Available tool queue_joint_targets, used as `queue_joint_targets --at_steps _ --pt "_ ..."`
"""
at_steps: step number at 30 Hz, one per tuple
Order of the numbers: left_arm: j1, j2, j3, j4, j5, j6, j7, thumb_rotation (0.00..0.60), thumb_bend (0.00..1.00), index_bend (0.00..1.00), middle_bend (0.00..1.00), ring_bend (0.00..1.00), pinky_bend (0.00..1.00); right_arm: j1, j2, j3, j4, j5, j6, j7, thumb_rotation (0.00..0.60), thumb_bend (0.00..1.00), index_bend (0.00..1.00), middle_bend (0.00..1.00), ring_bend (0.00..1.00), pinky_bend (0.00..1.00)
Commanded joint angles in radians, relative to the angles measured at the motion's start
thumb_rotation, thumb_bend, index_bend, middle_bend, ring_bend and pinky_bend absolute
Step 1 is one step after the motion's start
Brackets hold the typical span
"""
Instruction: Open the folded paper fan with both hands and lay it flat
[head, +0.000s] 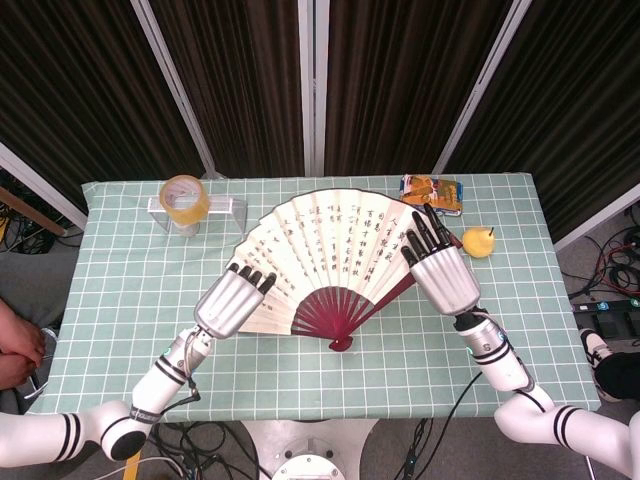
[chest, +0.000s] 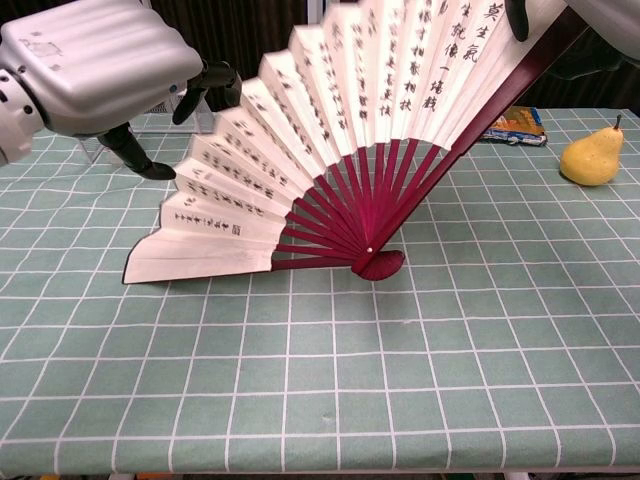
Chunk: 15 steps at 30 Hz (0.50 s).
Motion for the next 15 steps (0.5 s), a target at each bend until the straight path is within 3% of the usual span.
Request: queue_joint_targets --at_steps 1,4,11,13,15 --pt "0.0 0.019 0.001 -0.041 -0.027 -0.029 -0.03 0.6 0.0 0.18 0.39 0.38 0.57 -0.013 0.001 -0.004 0.004 0.002 -0.001 -0.004 0.6 0.33 0.68 0.36 0.11 0.0" --pt "-0.005 0.039 -0.005 -0.063 -0.043 -0.057 -0.075 0.6 0.0 0.14 0.33 0.31 0.52 -0.032 -0.006 -0.01 0.021 0.02 -0.015 0.005 0.6 0.33 0.67 0.36 0.11 0.0" --pt "-0.006 0.073 -0.023 -0.052 -0.084 -0.089 -0.18 0.6 0.0 0.14 0.32 0.3 0.48 -0.078 -0.062 -0.022 0.109 0.08 -0.053 0.066 0.6 0.33 0.62 0.33 0.08 0.0" --pt "0.0 0.083 -0.027 -0.043 -0.096 -0.091 -0.219 0.6 0.0 0.14 0.32 0.3 0.47 -0.096 -0.079 -0.027 0.131 0.104 -0.071 0.086 0.6 0.33 0.54 0.3 0.05 0.0" --pt "0.008 0.095 -0.03 -0.038 -0.106 -0.097 -0.274 0.6 0.0 0.14 0.32 0.3 0.46 -0.116 -0.09 -0.035 0.134 0.135 -0.096 0.107 0.6 0.32 0.35 0.24 0.02 0.0"
